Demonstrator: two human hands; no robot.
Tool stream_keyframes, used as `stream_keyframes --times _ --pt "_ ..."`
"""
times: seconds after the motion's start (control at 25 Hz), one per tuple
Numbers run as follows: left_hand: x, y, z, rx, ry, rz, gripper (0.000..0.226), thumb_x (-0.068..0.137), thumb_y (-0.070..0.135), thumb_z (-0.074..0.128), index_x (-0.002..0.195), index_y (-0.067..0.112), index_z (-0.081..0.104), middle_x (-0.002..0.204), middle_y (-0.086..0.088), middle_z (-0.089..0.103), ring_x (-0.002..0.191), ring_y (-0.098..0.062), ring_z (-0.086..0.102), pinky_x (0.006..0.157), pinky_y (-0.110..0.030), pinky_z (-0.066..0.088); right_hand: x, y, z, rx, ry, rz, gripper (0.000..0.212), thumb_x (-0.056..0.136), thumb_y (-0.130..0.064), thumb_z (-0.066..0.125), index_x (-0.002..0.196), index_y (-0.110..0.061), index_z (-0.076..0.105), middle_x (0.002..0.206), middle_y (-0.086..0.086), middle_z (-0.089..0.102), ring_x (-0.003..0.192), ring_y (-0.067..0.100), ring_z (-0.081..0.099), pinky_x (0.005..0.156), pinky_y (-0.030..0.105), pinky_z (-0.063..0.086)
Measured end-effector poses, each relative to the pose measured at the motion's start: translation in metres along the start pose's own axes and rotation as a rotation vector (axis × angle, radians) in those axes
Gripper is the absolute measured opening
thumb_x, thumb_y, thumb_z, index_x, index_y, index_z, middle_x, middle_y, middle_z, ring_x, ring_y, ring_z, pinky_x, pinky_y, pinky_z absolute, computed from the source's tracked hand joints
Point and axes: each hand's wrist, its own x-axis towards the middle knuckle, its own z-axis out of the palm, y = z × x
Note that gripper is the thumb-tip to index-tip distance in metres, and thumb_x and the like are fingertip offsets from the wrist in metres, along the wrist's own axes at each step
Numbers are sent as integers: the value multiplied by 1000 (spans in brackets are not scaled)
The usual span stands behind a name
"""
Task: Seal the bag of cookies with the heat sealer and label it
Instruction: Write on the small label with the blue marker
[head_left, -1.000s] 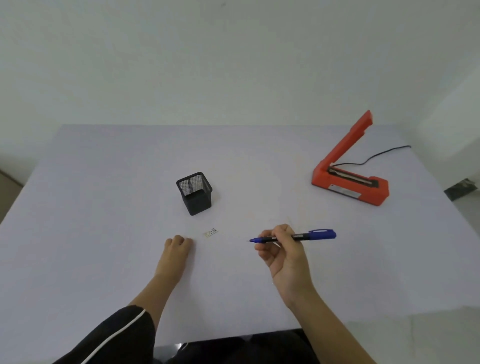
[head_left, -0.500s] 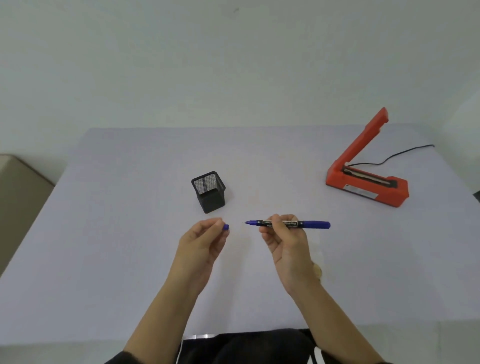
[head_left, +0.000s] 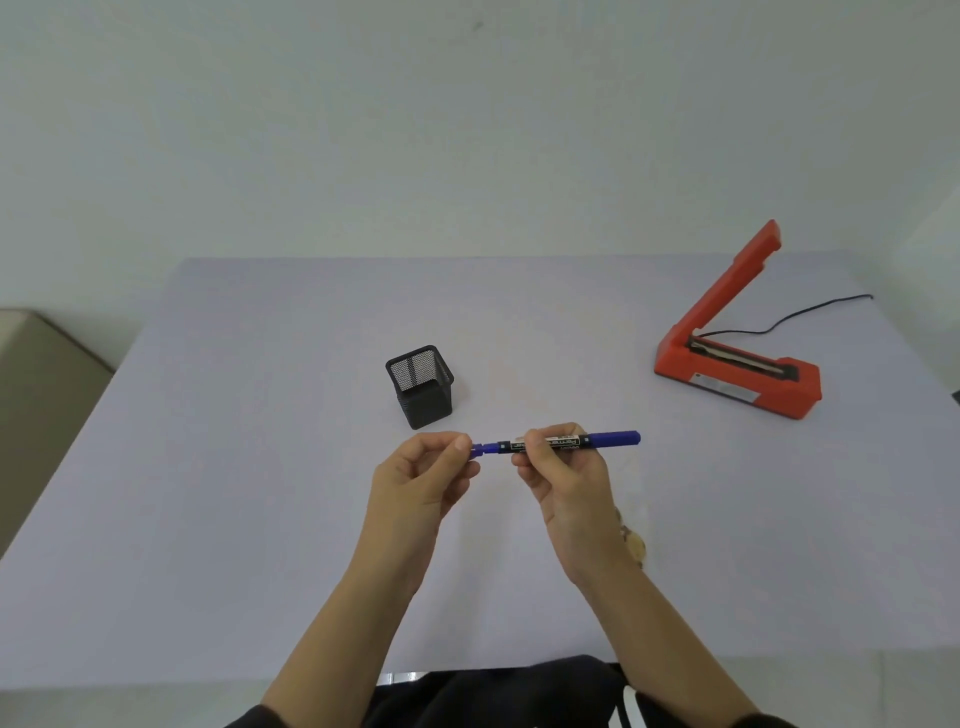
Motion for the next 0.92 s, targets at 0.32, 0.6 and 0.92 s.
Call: stream_keyframes --times 0.32,0.6,0.92 --pt "2 5 0 -23 56 74 9 88 17 61 85 15 69 73 4 72 70 -9 65 69 -21 50 5 -2 2 31 15 -35 15 88 -2 56 76 -10 55 61 -3 64 60 8 63 64 16 54" --pt "1 4 3 58 -7 87 10 87 18 63 80 15 69 69 5 70 65 -6 64 63 -16 50 3 5 4 -119 -11 -92 6 87 -4 59 82 -8 56 67 -2 67 66 11 67 65 17 54" --pt "3 4 5 26 0 16 16 86 19 65 81 6 70 60 -1 62 52 -9 51 57 -20 45 5 5 6 -293 -65 -161 13 87 -3 60 80 -8 51 74 6 64 66 11 69 65 18 55"
